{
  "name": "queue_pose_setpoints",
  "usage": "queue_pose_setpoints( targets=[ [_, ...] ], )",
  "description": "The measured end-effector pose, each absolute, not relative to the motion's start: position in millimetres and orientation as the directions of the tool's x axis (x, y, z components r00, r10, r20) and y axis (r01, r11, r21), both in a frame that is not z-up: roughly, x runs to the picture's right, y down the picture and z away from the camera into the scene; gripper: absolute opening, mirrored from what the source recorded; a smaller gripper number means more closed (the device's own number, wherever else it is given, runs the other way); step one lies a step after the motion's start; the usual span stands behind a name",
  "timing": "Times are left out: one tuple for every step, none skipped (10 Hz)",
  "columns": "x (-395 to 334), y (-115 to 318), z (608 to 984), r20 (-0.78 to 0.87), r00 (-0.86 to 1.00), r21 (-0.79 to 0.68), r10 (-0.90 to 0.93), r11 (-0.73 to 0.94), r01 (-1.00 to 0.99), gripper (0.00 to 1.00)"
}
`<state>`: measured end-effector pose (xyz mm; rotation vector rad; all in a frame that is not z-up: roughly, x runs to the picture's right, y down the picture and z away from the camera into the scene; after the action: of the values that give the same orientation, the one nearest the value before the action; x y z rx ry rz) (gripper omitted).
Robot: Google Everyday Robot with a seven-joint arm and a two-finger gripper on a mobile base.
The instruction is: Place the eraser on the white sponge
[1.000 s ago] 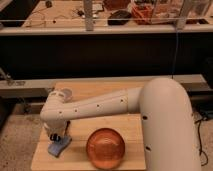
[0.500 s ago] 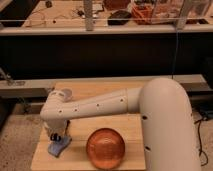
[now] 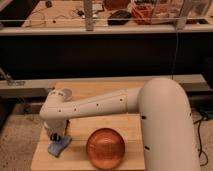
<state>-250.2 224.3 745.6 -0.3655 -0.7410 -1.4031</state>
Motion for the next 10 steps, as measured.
queue_pose_setpoints(
  targets=[
    [-250.2, 224.0, 745.6, 0.659, -0.007, 0.192, -0.752, 0.159, 0.968, 0.14],
    [-251.6, 223.8, 745.2, 0.659, -0.013, 0.196, -0.752, 0.155, 0.968, 0.14],
    [-253.0, 224.2, 744.9, 0.660, -0.023, 0.202, -0.751, 0.148, 0.968, 0.14],
    [-253.2, 224.1, 744.7, 0.661, -0.027, 0.204, -0.750, 0.145, 0.968, 0.14],
    [-253.0, 223.7, 744.6, 0.661, -0.031, 0.206, -0.750, 0.141, 0.968, 0.14],
    [-252.9, 223.3, 744.6, 0.662, -0.033, 0.207, -0.749, 0.141, 0.968, 0.14],
    [-253.2, 222.7, 744.5, 0.663, -0.036, 0.210, -0.748, 0.139, 0.968, 0.14],
    [-253.0, 223.2, 744.4, 0.664, -0.041, 0.212, -0.747, 0.136, 0.968, 0.14],
    [-253.4, 222.7, 743.7, 0.664, -0.048, 0.216, -0.746, 0.131, 0.967, 0.14],
    [-253.5, 222.5, 743.4, 0.665, -0.052, 0.219, -0.745, 0.128, 0.967, 0.14]
  ],
)
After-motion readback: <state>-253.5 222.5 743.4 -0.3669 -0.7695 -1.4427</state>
